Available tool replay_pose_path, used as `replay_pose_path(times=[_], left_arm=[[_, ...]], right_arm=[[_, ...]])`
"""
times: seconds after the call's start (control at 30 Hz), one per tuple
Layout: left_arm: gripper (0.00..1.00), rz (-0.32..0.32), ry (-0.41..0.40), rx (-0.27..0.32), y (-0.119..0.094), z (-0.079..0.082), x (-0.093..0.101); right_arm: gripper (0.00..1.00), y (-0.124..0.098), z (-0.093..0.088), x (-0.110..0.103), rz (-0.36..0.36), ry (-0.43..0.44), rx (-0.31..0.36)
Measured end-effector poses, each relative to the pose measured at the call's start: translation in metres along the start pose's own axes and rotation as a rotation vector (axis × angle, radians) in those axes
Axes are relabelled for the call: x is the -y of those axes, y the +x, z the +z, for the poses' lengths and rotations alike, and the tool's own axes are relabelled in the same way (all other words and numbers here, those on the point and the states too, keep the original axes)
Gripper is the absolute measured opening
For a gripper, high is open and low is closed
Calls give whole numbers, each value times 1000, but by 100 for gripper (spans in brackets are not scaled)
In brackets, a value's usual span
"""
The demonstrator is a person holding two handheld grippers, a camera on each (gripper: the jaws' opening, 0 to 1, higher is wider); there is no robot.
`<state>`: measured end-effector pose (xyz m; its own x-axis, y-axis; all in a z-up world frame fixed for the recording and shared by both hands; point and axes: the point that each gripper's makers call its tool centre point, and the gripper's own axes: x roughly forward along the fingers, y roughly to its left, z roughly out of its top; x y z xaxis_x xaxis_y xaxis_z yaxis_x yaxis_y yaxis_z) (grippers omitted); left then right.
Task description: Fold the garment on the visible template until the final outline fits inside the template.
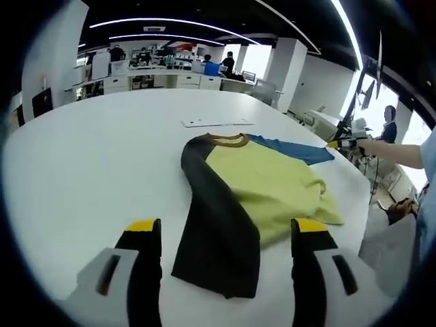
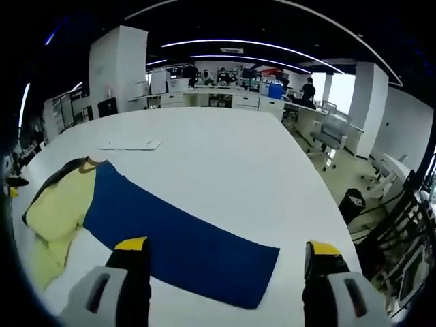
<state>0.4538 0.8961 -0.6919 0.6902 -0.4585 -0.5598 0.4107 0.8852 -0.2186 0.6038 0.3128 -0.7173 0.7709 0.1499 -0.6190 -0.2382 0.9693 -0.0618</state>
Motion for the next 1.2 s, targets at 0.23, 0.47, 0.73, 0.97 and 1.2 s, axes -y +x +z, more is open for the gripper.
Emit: replay_pose_path(times=[0.23,0.47,0.73,0.97,1.2], left_arm=[[75,6,-6,8,-9,-1,-3],[72,10,-4,-4,-18,-9,-7],[68,29,7,-12,-28,-25,-6],[67,17,-53,-19,-28,-45,0],[63,40,-111,-15,-35,-61,-8]], right_arm=[[100,-18,15,-52,134,-70,26],[100,-42,34,-101,203,-213,74],[99,-70,55,-155,301,-237,146],[98,-93,66,-212,412,-251,184],[96,-105,65,-257,489,-316,193]])
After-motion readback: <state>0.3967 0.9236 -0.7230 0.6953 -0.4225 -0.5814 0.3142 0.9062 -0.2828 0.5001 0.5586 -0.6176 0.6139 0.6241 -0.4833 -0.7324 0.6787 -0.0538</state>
